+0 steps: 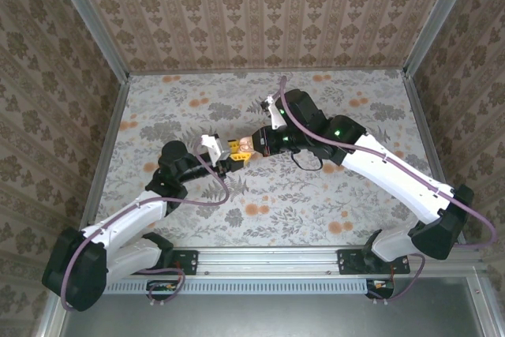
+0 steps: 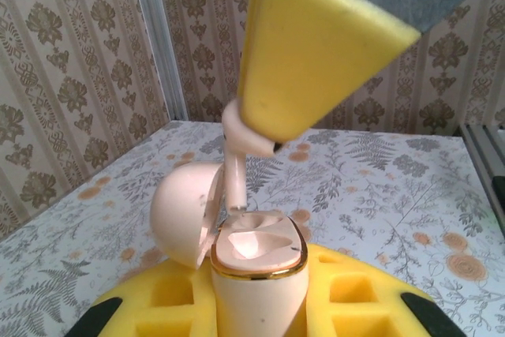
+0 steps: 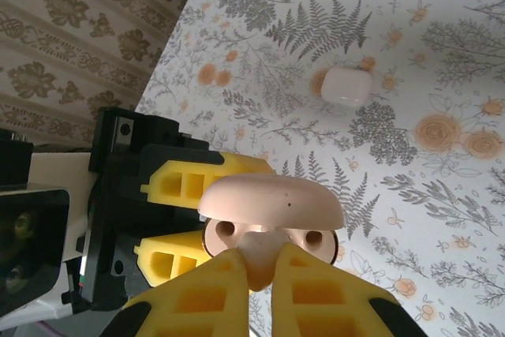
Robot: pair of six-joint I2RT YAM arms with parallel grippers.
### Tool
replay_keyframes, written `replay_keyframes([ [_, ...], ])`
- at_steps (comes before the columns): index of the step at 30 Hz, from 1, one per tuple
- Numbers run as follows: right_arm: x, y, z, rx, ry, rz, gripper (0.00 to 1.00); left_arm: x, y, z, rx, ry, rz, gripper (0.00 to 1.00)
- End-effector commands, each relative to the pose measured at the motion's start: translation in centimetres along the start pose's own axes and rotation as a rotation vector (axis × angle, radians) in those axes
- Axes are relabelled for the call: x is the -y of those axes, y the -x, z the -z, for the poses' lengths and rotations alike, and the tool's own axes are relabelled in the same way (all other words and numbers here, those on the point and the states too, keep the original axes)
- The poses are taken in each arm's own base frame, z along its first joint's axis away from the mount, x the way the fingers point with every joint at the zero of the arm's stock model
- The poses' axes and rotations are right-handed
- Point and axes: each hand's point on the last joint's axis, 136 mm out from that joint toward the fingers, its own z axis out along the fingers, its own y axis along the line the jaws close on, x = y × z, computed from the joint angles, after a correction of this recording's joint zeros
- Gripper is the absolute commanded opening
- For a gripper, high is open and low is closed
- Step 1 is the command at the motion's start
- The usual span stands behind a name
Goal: Insert wireless bluetooth earbuds into charging case
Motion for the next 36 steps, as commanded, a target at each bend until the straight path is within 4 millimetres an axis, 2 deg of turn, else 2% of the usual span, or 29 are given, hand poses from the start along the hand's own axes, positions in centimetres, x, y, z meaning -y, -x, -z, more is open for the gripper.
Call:
replay_keyframes([
  [1, -1.5, 0.2, 0.4, 0.018, 0.074, 0.050, 0.10, 0.3, 1.4, 0.1, 0.049, -0.031, 0.004, 0.00],
  [13, -2.7, 0.2, 0.5, 0.022, 0.120, 0.104, 0.10, 0.2, 1.5, 0.0, 0.053, -0.030, 0.016, 0.00],
  [25, -3.1, -0.9, -1.0, -0.037, 0.110, 0.172, 0.10, 0.1, 1.6, 0.0, 0.056, -0.029, 0.016, 0.00],
  [31, -2.7, -1.3, -1.5, -0.060, 0.080, 0.200, 0.10, 0.1, 1.7, 0.0, 0.058, -0.028, 0.015, 0.00],
  [36, -2.0, -1.1, -1.0, -0.037, 0.043, 0.199, 0.10, 0.1, 1.6, 0.0, 0.060, -0.027, 0.018, 0.00],
])
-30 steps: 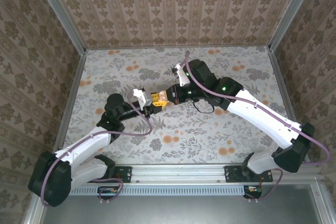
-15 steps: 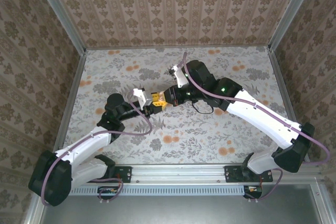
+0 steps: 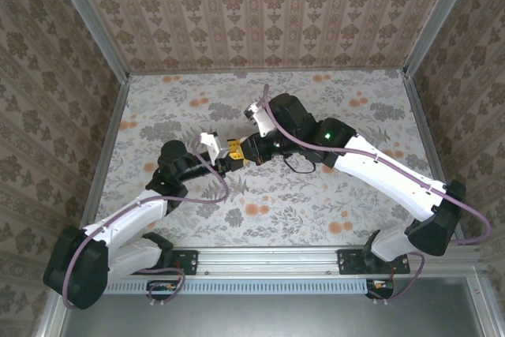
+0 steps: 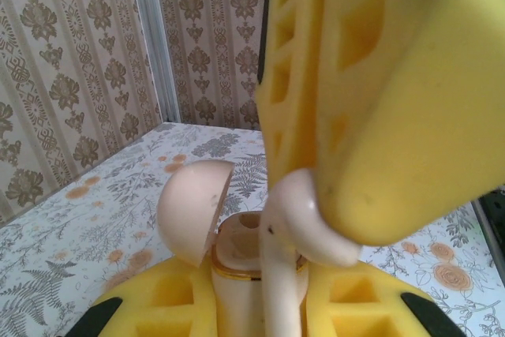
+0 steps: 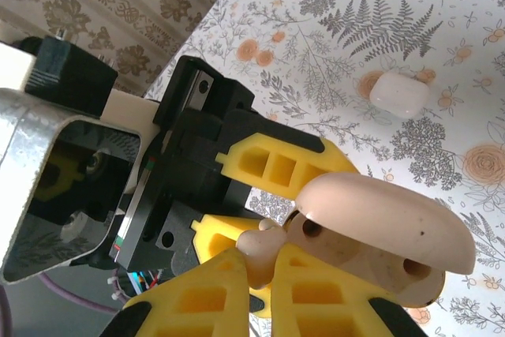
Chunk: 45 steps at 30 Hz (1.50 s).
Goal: Insert wireless bluetooth earbuds into charging case
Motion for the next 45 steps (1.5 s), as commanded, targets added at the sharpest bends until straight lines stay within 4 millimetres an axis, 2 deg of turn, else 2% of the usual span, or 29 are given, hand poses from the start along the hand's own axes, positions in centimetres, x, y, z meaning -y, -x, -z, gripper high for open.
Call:
replay_keyframes([
  [1, 0.8, -0.2, 0.6, 0.002, -0.048, 0.018, 0.10, 0.2, 1.6, 0.0, 0.048, -0.015, -0.026, 0.00],
  [10, 0.5, 0.8, 2.0, 0.065, -0.047, 0.016, 0.10, 0.2, 1.4, 0.1, 0.045, -0.016, -0.021, 0.00],
  [22, 1.5, 0.2, 1.5, 0.044, -0.086, 0.029, 0.10, 0.3, 1.7, 0.2, 0.052, -0.018, -0.020, 0.00],
  [42, 1.7, -0.9, 0.0, -0.031, -0.091, 0.057, 0.10, 0.3, 1.7, 0.0, 0.053, -0.022, -0.019, 0.00],
  [45, 1.2, -1.0, -0.2, -0.037, -0.061, 0.075, 0.10, 0.3, 1.7, 0.0, 0.053, -0.025, -0.019, 0.00],
])
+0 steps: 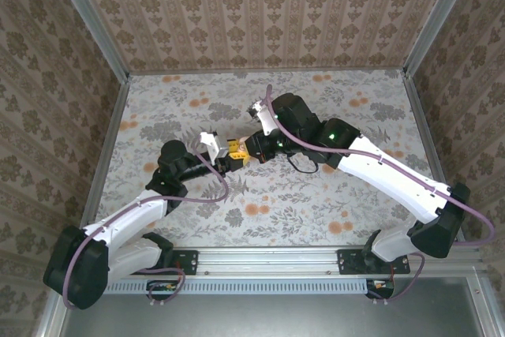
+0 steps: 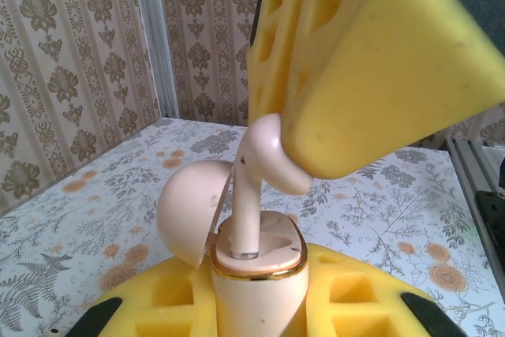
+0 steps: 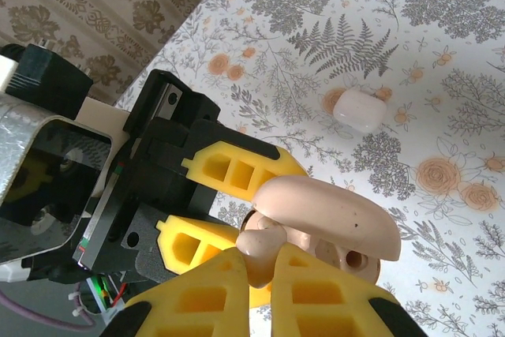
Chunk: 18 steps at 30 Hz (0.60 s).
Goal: Insert wireless bluetooth earbuds into charging case
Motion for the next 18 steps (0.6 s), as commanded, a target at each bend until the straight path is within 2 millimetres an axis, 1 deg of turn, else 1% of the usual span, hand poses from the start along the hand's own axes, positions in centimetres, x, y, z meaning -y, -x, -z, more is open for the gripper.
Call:
replay_keyframes([
  [1, -0.3, -1.4, -1.0, -0.075, 0.026, 0.029, 0.10, 0.4, 1.9, 0.0, 0.058, -0.029, -0.042, 0.00],
  [4, -1.0, -1.8, -1.7, -0.113, 0.070, 0.056, 0.10, 0.5, 2.0, -0.1, 0.060, -0.039, -0.040, 0.00],
  [9, -0.8, -2.4, -2.4, -0.173, 0.074, 0.098, 0.10, 0.8, 2.2, 0.0, 0.066, -0.052, -0.043, 0.00],
  [14, 0.0, -2.2, -2.1, -0.160, 0.068, 0.087, 0.10, 0.9, 2.4, 0.1, 0.072, -0.052, -0.047, 0.00],
  [18, 0.1, -1.7, -1.5, -0.105, 0.081, 0.059, 0.10, 0.7, 2.7, 0.2, 0.088, -0.041, -0.050, 0.00],
])
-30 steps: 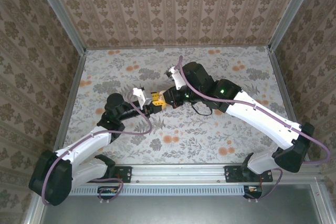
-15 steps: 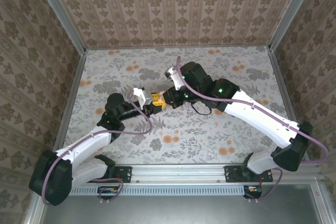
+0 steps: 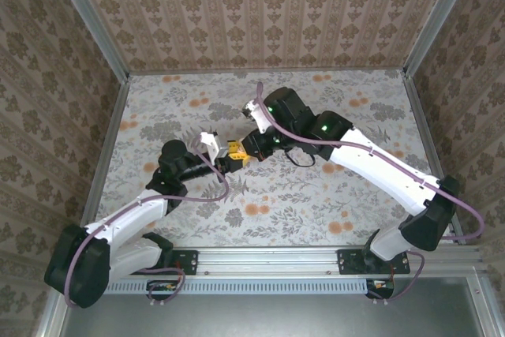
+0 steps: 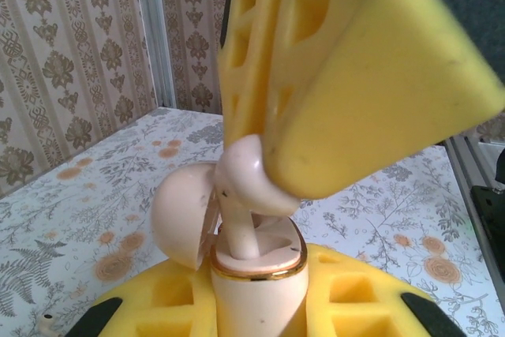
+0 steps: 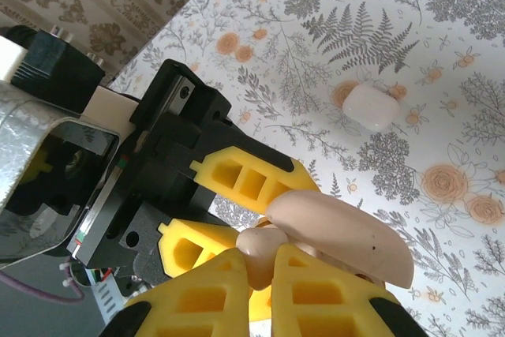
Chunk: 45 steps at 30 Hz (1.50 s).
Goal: Insert wireless bluetooth earbuds into charging case
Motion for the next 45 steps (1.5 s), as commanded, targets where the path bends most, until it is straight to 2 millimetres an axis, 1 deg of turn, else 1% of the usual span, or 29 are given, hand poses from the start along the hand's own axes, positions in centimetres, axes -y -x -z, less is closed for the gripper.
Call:
replay_keyframes([
  [1, -0.1, -1.6, -0.4, -0.023, 0.037, -0.023, 0.10, 0.9, 3.4, 0.2, 0.105, -0.037, -0.075, 0.00],
  [5, 0.0, -1.3, -0.2, 0.039, 0.046, -0.056, 0.11, 0.7, 3.7, 0.2, 0.127, -0.026, -0.070, 0.00],
  [6, 0.0, -1.6, -0.2, 0.042, 0.047, -0.069, 0.11, 0.6, 3.8, 0.2, 0.134, -0.022, -0.067, 0.00],
  [7, -0.2, -1.0, -0.2, 0.072, 0.060, -0.068, 0.11, 0.6, 3.8, 0.2, 0.140, -0.021, -0.064, 0.00],
  [10, -0.3, -1.4, -0.5, 0.075, 0.082, -0.071, 0.11, 0.6, 4.1, 0.2, 0.157, -0.024, -0.058, 0.00],
  [12, -0.3, -1.6, -0.8, 0.071, 0.102, -0.074, 0.12, 0.6, 4.3, 0.2, 0.169, -0.028, -0.055, 0.00],
  [14, 0.0, -1.7, -0.8, 0.067, 0.108, -0.086, 0.16, 0.6, 4.5, 0.2, 0.177, -0.033, -0.050, 0.00],
  [16, 0.5, -1.5, -0.4, 0.072, 0.092, -0.091, 0.24, 0.7, 4.6, 0.3, 0.179, -0.037, -0.046, 0.00],
  [19, 1.3, -1.2, 0.1, 0.079, 0.060, -0.099, 0.29, 0.7, 4.4, 0.4, 0.177, -0.034, -0.039, 0.00],
  [20, 1.0, -0.6, 1.5, 0.110, 0.059, -0.091, 0.30, 0.7, 4.4, 0.4, 0.177, -0.034, -0.039, 0.00],
  [24, 1.1, -0.1, 2.7, 0.130, 0.042, -0.096, 0.38, 0.7, 4.4, 0.4, 0.178, -0.032, -0.041, 0.00],
  [29, 1.5, 0.5, 3.7, 0.159, 0.012, -0.119, 0.40, 0.6, 4.3, 0.4, 0.177, -0.034, -0.036, 0.00],
  [32, 1.5, 0.6, 3.9, 0.166, 0.010, -0.117, 0.40, 0.6, 4.4, 0.4, 0.178, -0.035, -0.036, 0.00],
  [34, 0.9, 0.6, 4.0, 0.159, 0.041, -0.112, 0.37, 0.6, 4.3, 0.3, 0.176, -0.034, -0.033, 0.00],
  [37, -0.5, 0.8, 4.4, 0.168, 0.110, -0.099, 0.33, 0.4, 4.1, 0.2, 0.168, -0.030, -0.026, 0.00],
  [39, -1.4, 1.1, 4.7, 0.181, 0.130, -0.080, 0.34, 0.3, 4.0, 0.1, 0.161, -0.031, -0.018, 0.00],
  [41, -1.9, 1.2, 4.9, 0.192, 0.134, -0.064, 0.37, 0.2, 3.9, 0.0, 0.157, -0.030, -0.013, 0.00],
  [43, -2.0, 1.4, 4.8, 0.192, 0.130, -0.055, 0.39, 0.2, 4.0, -0.1, 0.157, -0.031, -0.011, 0.00],
  [45, -1.9, 1.4, 4.5, 0.183, 0.123, -0.054, 0.39, 0.2, 4.0, -0.1, 0.158, -0.033, -0.011, 0.00],
])
